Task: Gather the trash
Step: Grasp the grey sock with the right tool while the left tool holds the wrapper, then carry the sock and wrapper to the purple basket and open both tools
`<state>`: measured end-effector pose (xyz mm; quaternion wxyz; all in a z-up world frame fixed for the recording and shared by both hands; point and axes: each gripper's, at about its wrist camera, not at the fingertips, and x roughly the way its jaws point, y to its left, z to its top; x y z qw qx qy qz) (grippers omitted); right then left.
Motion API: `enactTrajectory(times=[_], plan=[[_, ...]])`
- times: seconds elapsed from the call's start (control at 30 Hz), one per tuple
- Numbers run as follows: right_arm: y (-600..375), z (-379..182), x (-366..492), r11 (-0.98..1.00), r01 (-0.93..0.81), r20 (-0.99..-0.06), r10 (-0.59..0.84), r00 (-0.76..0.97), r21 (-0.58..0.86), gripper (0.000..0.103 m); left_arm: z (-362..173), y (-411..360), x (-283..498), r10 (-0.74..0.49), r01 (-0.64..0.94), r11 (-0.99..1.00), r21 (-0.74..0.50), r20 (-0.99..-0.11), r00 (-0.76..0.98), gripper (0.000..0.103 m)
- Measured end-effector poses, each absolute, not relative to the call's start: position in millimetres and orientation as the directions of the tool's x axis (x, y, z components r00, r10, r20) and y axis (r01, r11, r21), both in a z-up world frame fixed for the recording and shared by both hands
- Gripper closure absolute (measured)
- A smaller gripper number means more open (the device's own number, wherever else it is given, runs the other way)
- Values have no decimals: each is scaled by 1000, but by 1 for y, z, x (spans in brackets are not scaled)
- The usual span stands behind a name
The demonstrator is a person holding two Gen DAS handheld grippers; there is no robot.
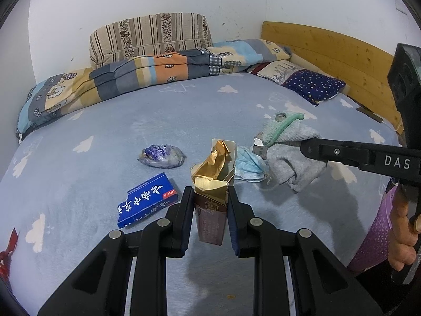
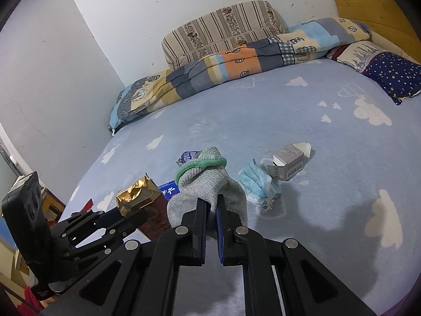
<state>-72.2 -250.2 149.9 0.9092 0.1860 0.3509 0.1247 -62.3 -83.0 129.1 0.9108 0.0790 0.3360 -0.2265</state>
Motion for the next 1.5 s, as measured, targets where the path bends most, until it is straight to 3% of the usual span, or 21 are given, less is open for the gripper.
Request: enactTrajectory(times=[0.83,1.13,1.5], plan=[[-250,151,-72,898,-99,-591,361,721,428,96,127,-88,-64,-371,474,880,-18,-648,665,80],[-264,159,-87,885,-48,-577,342,741,463,97,140,-100,-74,-482,560,825,-73,-609,630,80],[-340,174,-177,844,114,-552,235,800,524,96,148,-163,-113,-655,732,662,-160,-597,463,80]])
